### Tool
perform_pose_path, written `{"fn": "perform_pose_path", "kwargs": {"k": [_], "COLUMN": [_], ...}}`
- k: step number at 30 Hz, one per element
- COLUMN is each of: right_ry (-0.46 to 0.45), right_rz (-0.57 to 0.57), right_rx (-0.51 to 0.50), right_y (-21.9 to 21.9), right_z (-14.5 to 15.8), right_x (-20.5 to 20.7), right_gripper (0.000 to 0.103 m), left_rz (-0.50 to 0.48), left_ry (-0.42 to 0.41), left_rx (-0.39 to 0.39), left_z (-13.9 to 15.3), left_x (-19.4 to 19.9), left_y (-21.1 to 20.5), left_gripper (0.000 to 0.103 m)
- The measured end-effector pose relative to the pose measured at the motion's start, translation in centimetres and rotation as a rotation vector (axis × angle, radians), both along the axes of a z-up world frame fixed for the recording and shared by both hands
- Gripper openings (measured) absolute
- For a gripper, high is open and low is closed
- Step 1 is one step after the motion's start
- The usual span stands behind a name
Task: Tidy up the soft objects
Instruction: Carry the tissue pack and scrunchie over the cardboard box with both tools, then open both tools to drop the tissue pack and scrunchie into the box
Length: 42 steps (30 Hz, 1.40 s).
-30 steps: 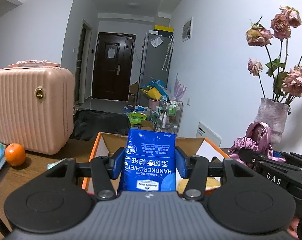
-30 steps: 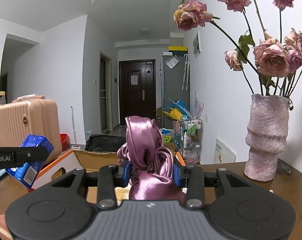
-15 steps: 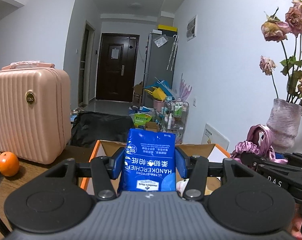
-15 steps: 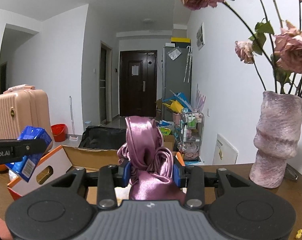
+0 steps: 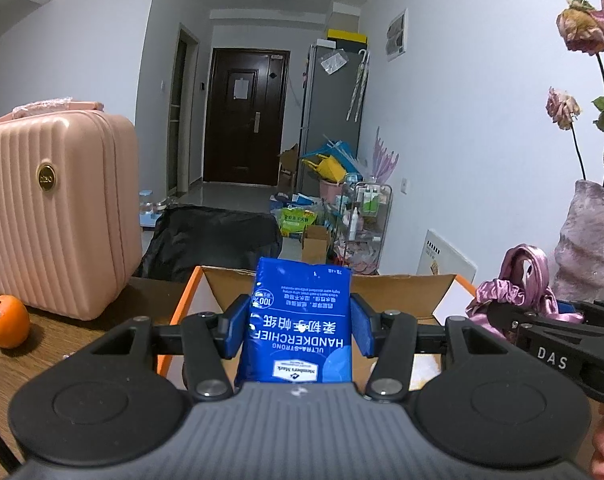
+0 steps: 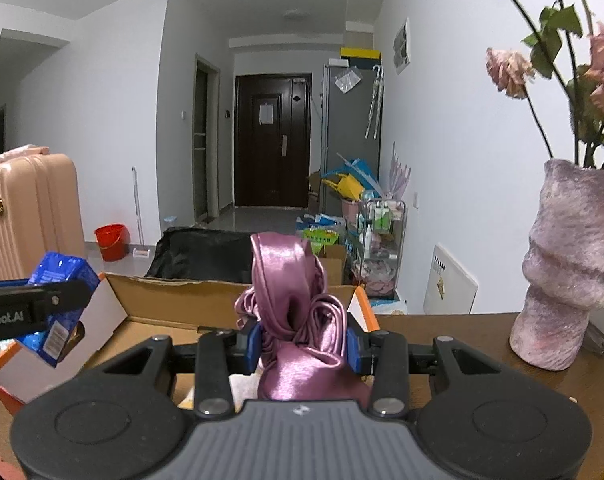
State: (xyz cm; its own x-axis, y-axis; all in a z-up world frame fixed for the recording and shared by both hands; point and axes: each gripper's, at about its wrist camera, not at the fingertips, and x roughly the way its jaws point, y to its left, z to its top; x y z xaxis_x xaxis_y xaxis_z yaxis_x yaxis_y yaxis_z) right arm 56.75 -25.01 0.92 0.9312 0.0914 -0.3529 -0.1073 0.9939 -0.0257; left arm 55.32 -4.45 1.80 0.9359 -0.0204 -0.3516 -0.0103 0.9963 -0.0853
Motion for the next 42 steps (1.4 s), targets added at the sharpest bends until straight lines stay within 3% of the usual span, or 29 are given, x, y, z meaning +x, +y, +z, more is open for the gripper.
{"fn": "perform_pose_path", "kwargs": {"k": [15, 28, 31, 32, 34, 36, 38, 40, 42], "right_ry": [0.098, 0.108, 0.115, 0.117, 0.114, 0.103, 0.086, 0.074, 0.068], "right_rz": [0.006, 0.010, 0.008, 0.006, 0.004, -0.004, -0.010, -0.009, -0.012], "right_rx": [-0.011, -0.020, -0.017, -0.016, -0.014, -0.010, -0.009, -0.017, -0.030], "right_y": [1.2, 1.3, 1.2, 1.2, 1.2, 1.1, 1.0, 1.0, 1.1], "right_z": [-1.6, -1.8, -1.7, -1.8, -1.7, -1.5, -1.4, -1.2, -1.0], "right_x": [2.8, 3.0, 3.3, 3.3, 3.3, 3.1, 3.0, 2.8, 2.6], "right_gripper": [0.039, 0.041, 0.049, 0.055, 0.065, 0.081, 0.094, 0.103, 0.103], "left_rz": [0.018, 0.032, 0.031, 0.031, 0.039, 0.052, 0.081, 0.098, 0.116], "left_ry": [0.089, 0.118, 0.107, 0.107, 0.108, 0.095, 0.075, 0.063, 0.055], "left_rx": [-0.008, -0.008, -0.012, -0.015, -0.023, -0.031, -0.027, -0.028, -0.032], "left_z": [-1.3, -2.4, -2.4, -2.4, -2.4, -2.3, -2.0, -1.9, -1.8], "left_x": [2.7, 3.0, 2.9, 2.8, 2.7, 2.4, 2.1, 1.9, 1.7], "left_y": [-0.1, 0.1, 0.2, 0.2, 0.3, 0.6, 0.6, 0.8, 0.8], "left_gripper": [0.053, 0.053, 0.054, 0.057, 0.070, 0.089, 0.100, 0.103, 0.103]}}
